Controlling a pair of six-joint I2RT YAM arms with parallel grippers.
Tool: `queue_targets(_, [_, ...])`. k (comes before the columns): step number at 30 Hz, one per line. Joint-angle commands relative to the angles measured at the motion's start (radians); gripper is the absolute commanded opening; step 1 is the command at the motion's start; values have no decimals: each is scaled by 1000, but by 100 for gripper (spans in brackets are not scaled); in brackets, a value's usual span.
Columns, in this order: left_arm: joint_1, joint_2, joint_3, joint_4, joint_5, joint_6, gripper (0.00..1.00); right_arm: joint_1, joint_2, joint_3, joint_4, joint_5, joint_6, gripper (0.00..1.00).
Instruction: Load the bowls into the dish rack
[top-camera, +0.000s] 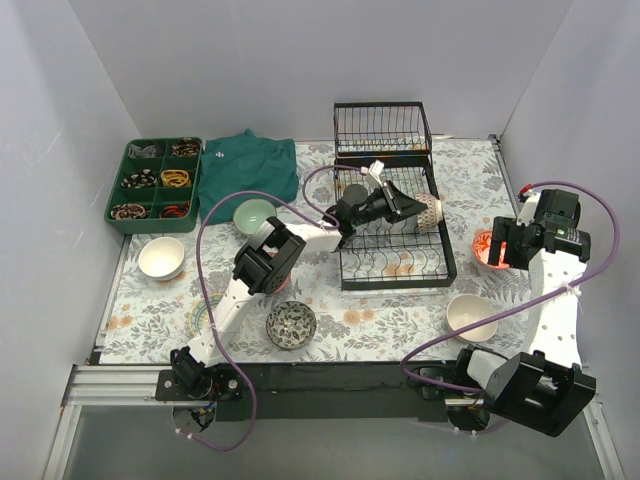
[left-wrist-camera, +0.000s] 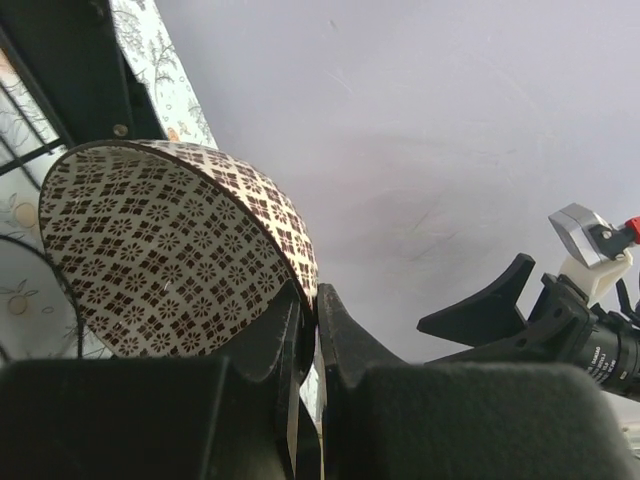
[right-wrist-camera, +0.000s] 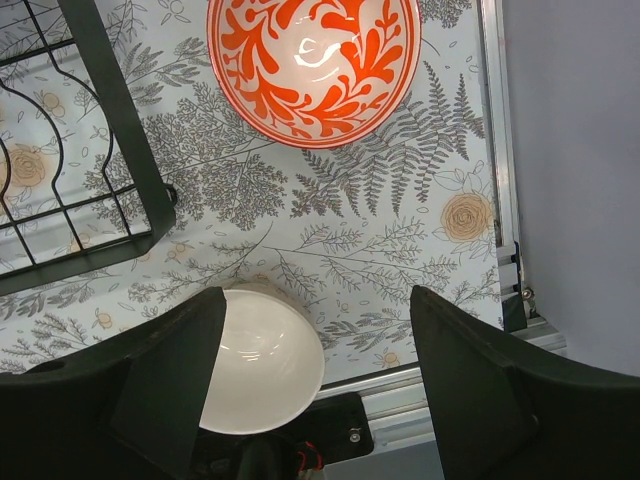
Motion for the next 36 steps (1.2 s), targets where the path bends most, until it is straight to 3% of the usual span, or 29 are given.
queue_targets(1, [14,-45,-50,-99,-39,9,0,-12,-11,1,26,-19,3,83])
queue_targets(6, [11,-49,-48,-107,-47,12,0,-21,-13,-1,26,-23,4,83])
queue_targets(8, [11,-51,-39,-112,-47,20,14,-26,-14,-1,26,-25,6,83])
queue_targets(11, [11,-58,-34,-96,-33,51,27,-30,-17,-3,26,-26,6,83])
queue_targets(14, [11,-77,-34,-69,-10,93,32,-33,-21,-4,26,-26,7,83])
queue_targets(29, [28,-184,-50,-141,12,167,49,-56,-86,-4,27,-16,12,86])
queue_targets(36, [92,-366,-168,-331,56,271,51,-56,-93,33,16,-32,17,86])
